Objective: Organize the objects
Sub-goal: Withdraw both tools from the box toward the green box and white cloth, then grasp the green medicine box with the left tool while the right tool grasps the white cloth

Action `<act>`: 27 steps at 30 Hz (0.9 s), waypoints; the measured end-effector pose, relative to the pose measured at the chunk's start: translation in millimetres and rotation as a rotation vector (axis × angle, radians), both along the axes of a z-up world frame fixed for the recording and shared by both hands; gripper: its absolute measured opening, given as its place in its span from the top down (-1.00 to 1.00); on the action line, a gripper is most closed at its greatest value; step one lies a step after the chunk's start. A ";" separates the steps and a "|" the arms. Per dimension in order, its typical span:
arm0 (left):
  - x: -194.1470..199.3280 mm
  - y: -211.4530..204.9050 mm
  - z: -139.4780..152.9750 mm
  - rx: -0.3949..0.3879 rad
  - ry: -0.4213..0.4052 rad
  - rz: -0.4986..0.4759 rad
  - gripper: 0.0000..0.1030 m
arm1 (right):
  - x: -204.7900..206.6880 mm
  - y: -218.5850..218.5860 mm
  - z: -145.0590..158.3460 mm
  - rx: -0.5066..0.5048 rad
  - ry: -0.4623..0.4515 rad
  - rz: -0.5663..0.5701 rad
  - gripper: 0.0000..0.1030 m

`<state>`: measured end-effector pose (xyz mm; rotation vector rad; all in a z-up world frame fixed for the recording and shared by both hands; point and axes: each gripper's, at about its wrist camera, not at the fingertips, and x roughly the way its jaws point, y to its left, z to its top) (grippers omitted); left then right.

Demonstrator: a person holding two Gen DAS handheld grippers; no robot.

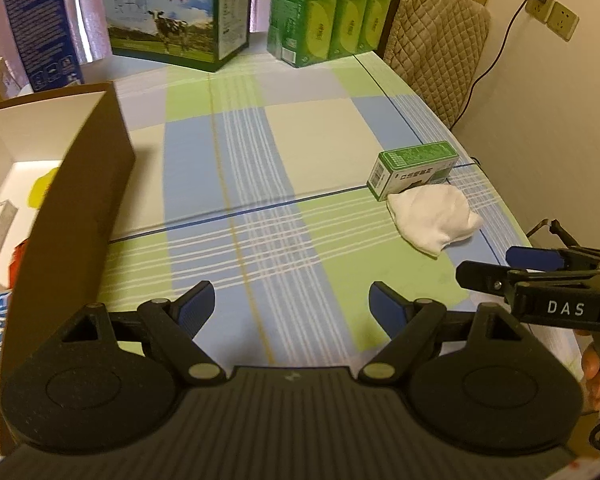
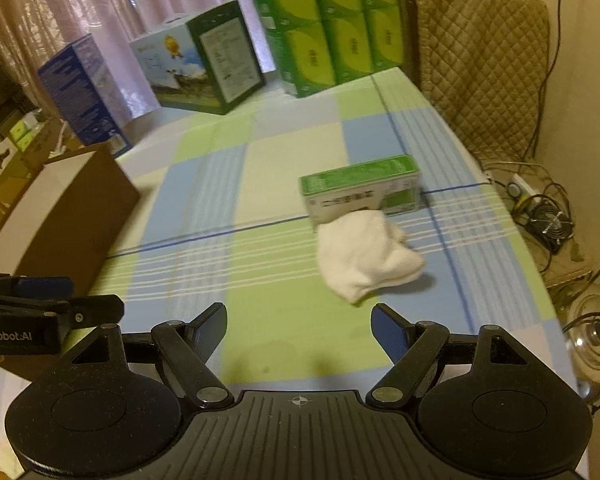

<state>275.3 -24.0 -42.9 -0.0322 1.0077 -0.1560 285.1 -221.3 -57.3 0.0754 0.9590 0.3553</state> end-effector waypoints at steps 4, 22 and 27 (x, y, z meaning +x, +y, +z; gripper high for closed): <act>15.7 -9.8 -10.6 0.009 0.010 0.001 -0.59 | 13.3 -11.8 -9.7 -0.039 -0.023 -0.009 -0.48; 75.8 -48.9 -35.0 0.039 -0.011 -0.069 -0.59 | 79.3 -16.9 -52.2 -0.086 -0.082 0.072 -0.36; 88.3 -56.4 -36.7 0.047 -0.022 -0.096 -0.59 | 84.0 -16.4 -60.9 -0.095 -0.069 0.080 0.17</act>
